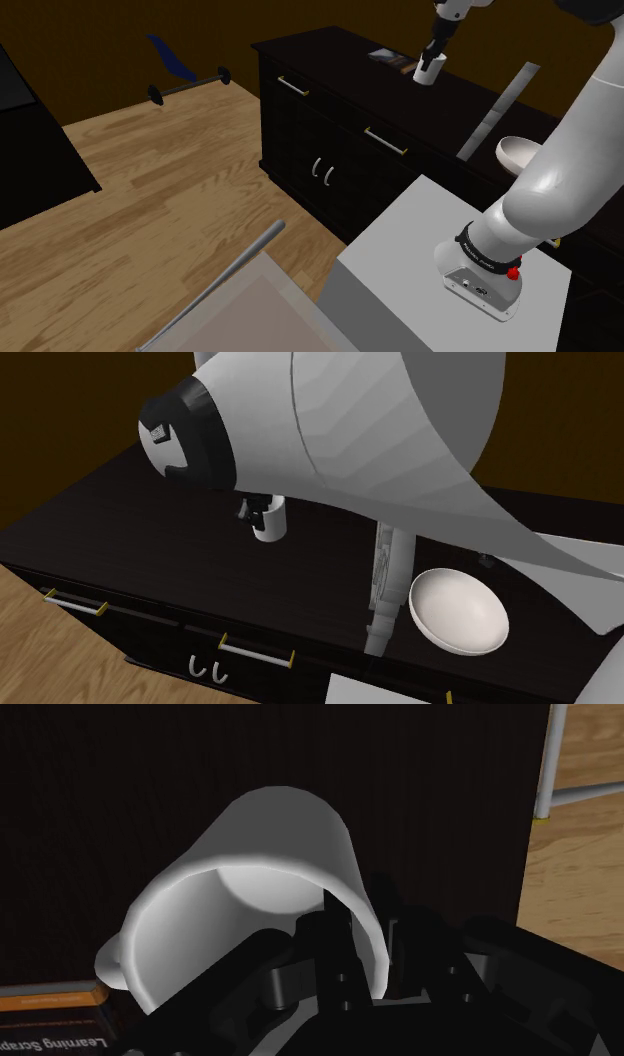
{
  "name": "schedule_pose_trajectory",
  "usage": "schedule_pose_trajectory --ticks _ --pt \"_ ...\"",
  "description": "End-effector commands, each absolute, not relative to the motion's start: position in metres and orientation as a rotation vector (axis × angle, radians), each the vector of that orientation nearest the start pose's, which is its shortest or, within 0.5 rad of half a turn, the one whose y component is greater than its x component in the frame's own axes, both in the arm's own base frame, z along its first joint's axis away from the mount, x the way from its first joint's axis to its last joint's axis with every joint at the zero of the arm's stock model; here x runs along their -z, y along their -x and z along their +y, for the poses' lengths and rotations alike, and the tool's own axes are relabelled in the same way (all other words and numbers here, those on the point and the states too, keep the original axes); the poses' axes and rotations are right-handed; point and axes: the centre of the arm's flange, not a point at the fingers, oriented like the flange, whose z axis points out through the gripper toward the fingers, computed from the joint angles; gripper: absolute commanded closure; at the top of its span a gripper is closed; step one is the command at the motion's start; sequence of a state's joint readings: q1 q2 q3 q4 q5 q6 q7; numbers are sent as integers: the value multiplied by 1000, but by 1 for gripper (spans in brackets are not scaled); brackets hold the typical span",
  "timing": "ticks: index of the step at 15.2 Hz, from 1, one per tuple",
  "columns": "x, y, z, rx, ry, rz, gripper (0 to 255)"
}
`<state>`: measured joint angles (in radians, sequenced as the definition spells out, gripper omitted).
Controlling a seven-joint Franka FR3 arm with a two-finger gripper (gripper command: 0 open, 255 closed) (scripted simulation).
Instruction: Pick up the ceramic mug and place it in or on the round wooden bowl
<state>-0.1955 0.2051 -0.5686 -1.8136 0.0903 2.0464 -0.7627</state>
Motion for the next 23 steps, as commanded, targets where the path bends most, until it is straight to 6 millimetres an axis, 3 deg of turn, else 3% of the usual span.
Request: schedule_pose_trajectory --ticks 1,6,23 --pt "-458 -461 -408 40 3204 44 255" --pt "-480 -460 -408 40 3204 44 255" --pt "-491 -238 -385 40 3204 44 255"
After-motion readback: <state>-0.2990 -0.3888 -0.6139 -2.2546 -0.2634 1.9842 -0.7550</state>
